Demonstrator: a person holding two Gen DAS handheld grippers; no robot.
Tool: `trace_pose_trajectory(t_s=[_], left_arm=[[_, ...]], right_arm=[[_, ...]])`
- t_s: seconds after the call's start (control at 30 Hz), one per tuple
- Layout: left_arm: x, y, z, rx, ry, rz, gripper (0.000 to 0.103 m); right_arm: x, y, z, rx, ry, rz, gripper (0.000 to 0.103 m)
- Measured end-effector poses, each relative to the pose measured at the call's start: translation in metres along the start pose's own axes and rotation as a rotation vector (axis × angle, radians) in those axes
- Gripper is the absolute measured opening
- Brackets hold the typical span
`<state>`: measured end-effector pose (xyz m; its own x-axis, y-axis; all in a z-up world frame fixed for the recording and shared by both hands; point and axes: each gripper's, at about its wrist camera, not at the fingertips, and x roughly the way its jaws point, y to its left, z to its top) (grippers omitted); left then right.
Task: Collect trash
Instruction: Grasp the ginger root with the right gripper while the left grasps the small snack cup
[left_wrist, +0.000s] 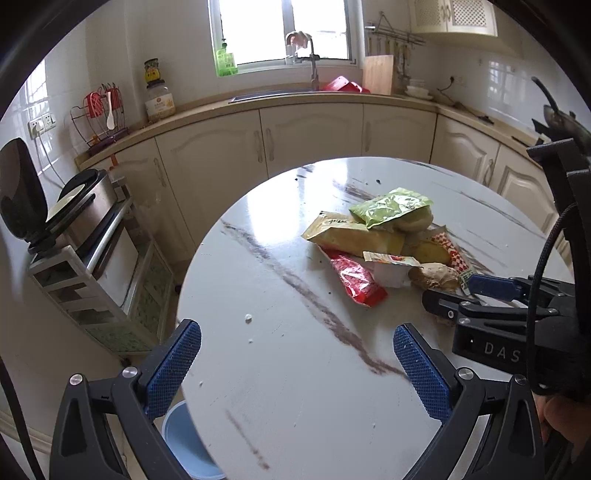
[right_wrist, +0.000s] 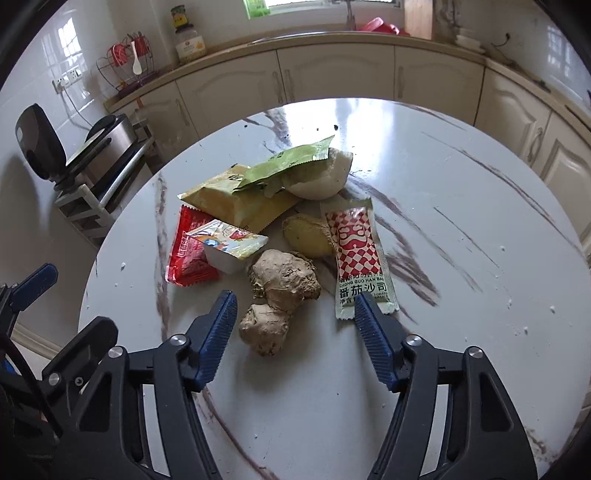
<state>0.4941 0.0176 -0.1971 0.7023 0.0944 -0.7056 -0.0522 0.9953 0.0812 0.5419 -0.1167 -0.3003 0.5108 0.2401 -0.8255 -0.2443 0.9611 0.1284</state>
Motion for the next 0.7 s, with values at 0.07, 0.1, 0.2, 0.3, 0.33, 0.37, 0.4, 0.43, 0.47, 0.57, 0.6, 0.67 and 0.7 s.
trace_pose_trajectory(t_s=[0.07, 0.1, 0.2, 0.3, 0.33, 0.37, 0.4, 0.43, 0.47, 0.57, 0.6, 0.67, 0.7], left_arm=[[0.013, -0.004, 0.005, 0.005, 0.007, 0.01, 0.102], [0.02, -0.004, 0.007, 0.004, 0.01, 0.009, 0.102], [0.043, -0.011, 0.019, -0.01, 0.026, 0.001, 0.102], [0.056, -0.023, 0.031, 0.005, 0.004, -0.018, 0.101], [0.058, -0.025, 0.033, 0.022, -0.004, -0.018, 0.1], [0.061, -0.027, 0.032, 0.044, -0.013, -0.017, 0.1], [0.065, -0.036, 0.035, 0.077, -0.025, -0.021, 0.098], [0.069, -0.042, 0.035, 0.1, -0.029, -0.034, 0.095], [0.072, -0.046, 0.031, 0.114, -0.027, -0.044, 0.095], [0.09, -0.065, 0.035, 0.163, -0.006, -0.063, 0.086], [0.094, -0.068, 0.036, 0.164, 0.001, -0.057, 0.082], [0.106, -0.074, 0.041, 0.16, 0.014, -0.058, 0.075], [0.114, -0.077, 0.043, 0.158, 0.029, -0.068, 0.072]], right_arm=[[-0.001, 0.0, 0.001, -0.018, 0.001, 0.028, 0.047], [-0.002, -0.002, 0.001, -0.023, 0.001, 0.044, 0.04], [-0.008, -0.007, 0.0, -0.035, 0.002, 0.051, 0.023], [-0.017, -0.021, -0.005, -0.026, -0.013, 0.055, 0.023], [-0.019, -0.024, -0.005, -0.023, -0.014, 0.059, 0.023], [-0.023, -0.029, -0.007, -0.016, -0.016, 0.062, 0.023], [-0.027, -0.034, -0.009, -0.01, -0.024, 0.064, 0.023], [-0.029, -0.038, -0.009, -0.009, -0.022, 0.063, 0.023], [-0.032, -0.042, -0.012, -0.003, -0.021, 0.067, 0.023], [-0.039, -0.057, -0.016, 0.023, -0.021, 0.092, 0.023], [-0.042, -0.06, -0.017, 0.025, -0.027, 0.092, 0.023], [-0.045, -0.064, -0.016, 0.03, -0.027, 0.104, 0.023], [-0.046, -0.066, -0.016, 0.037, -0.029, 0.115, 0.023]])
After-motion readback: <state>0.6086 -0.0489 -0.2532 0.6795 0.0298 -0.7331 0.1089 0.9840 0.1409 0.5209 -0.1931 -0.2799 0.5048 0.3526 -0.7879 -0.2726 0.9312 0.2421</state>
